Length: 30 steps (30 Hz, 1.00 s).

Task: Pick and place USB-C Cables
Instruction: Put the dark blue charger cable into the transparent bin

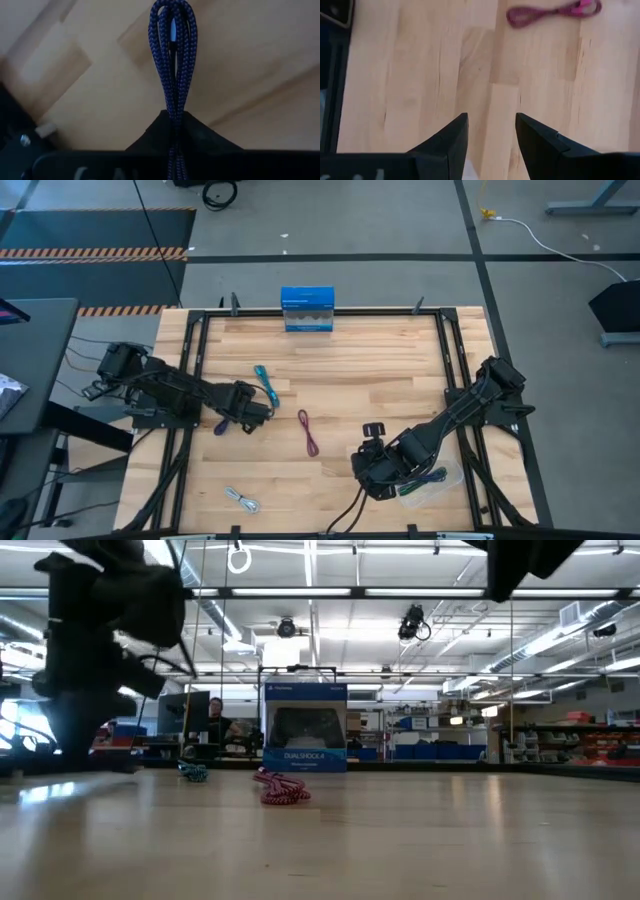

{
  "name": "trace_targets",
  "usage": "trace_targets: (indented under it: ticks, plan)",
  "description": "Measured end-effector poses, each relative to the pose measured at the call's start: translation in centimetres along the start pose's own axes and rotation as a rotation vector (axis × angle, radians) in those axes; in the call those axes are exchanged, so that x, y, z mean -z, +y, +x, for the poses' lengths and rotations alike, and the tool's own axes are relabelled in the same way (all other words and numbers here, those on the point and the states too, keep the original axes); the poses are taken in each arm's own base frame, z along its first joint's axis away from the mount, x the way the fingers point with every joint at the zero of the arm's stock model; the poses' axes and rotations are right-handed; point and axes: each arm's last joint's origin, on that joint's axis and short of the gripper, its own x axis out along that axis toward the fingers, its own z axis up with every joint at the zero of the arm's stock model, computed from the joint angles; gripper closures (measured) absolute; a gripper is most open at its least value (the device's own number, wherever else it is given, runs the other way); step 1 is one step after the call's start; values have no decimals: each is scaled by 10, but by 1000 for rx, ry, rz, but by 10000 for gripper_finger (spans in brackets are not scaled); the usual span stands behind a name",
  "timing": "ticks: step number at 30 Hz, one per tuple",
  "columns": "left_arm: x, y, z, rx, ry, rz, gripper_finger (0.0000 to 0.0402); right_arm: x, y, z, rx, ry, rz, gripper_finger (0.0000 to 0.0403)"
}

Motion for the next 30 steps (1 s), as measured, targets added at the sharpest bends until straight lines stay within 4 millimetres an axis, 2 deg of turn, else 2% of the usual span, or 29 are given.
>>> trace_targets:
  ticks: [8,22,30]
  plan:
    - [-4,-26,-41,104,-144,102,376,13,5,-3,47,80,-9,232]
    - [6,-71,-140,314,-659,221,376,22,23,-12,258,-110,43,232]
    - [24,-94,-175,520,-894,275,373,33,47,-24,368,-335,127,232]
